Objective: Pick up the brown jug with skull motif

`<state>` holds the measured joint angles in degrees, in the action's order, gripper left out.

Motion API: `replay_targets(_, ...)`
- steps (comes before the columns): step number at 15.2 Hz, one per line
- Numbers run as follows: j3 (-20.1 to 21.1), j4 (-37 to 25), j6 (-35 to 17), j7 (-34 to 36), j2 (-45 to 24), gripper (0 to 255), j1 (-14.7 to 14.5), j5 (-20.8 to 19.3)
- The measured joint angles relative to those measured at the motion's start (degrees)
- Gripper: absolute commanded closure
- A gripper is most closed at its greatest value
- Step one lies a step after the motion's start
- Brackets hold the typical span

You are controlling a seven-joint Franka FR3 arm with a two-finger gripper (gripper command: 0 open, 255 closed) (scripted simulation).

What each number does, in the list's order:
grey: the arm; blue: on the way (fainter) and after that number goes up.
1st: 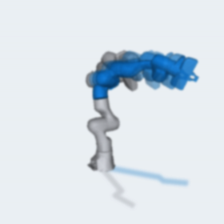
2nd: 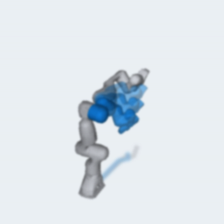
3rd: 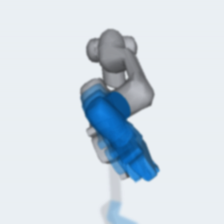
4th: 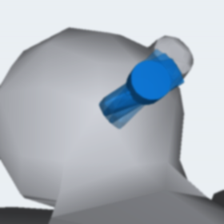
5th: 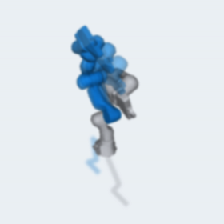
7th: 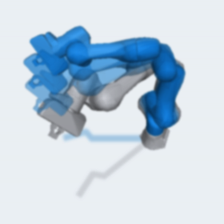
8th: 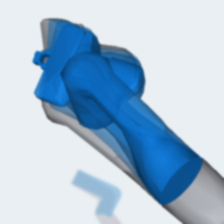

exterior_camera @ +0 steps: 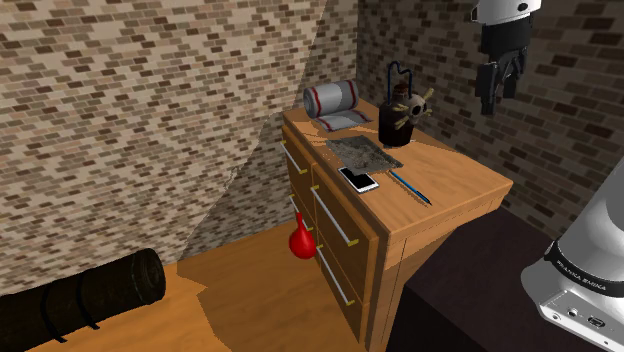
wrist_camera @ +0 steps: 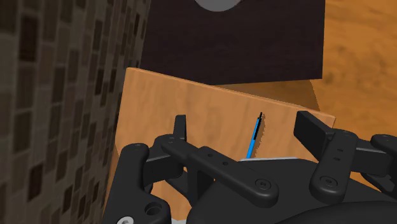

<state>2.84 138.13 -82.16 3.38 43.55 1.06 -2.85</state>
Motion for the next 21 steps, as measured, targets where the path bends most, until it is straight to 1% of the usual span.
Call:
replay_targets(1,0.00,0.00,0.00,0.00,0.00,0,0.00,0.00)
replay_targets(4,-0.55,-2.75,-1.97,-0.06,-4.25,0,0.66,-0.58)
replay_targets(8,-1.67,-9.21,-4.54,-0.38,-12.43,0,1.85,-1.59)
replay_targets(12,-2.52,-17.80,-6.03,-0.43,-21.56,0,2.79,-2.16)
replay_targets(14,-2.97,-21.11,-7.13,-0.48,-25.49,0,3.20,-2.36)
replay_targets(16,-3.33,-24.84,-7.10,-0.48,-28.77,0,3.54,-2.44)
replay_targets(21,-4.25,-38.13,-6.33,-0.64,-40.12,0,4.42,-2.40)
